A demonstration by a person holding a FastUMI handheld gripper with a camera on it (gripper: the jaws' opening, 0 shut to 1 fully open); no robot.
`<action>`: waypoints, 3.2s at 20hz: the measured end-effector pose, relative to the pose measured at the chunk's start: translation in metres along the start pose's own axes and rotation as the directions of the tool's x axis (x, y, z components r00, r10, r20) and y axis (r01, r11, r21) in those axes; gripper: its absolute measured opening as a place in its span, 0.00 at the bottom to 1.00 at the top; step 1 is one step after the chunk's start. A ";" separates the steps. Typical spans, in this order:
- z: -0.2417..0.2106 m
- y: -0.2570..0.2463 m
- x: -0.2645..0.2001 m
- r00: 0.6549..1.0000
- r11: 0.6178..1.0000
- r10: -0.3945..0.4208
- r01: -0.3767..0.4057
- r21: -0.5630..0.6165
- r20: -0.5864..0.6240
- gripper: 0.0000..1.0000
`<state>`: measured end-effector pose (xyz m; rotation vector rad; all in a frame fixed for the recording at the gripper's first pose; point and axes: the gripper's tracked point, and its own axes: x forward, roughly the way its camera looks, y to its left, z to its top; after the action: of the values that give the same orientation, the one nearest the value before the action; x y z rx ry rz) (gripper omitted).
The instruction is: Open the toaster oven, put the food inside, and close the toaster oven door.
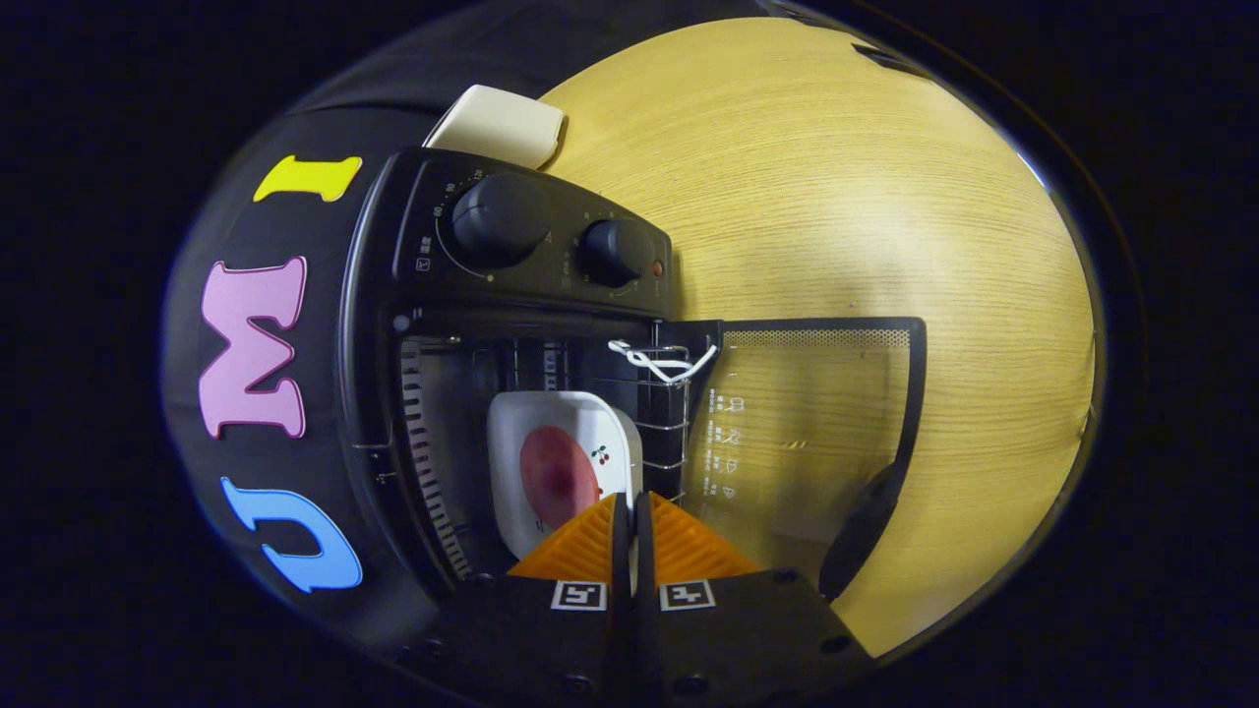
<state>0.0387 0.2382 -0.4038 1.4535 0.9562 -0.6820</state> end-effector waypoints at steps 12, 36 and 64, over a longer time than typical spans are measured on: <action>-0.021 0.003 -0.004 0.991 0.994 0.032 -0.017 0.112 -0.132 0.56; -0.027 -0.155 -0.118 0.853 0.459 -0.377 -0.168 -0.872 -0.362 0.99; -0.021 -0.149 -0.027 0.976 0.008 -0.218 0.004 -1.000 0.002 0.98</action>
<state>-0.1059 0.2474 -0.4531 0.0340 1.2650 0.1759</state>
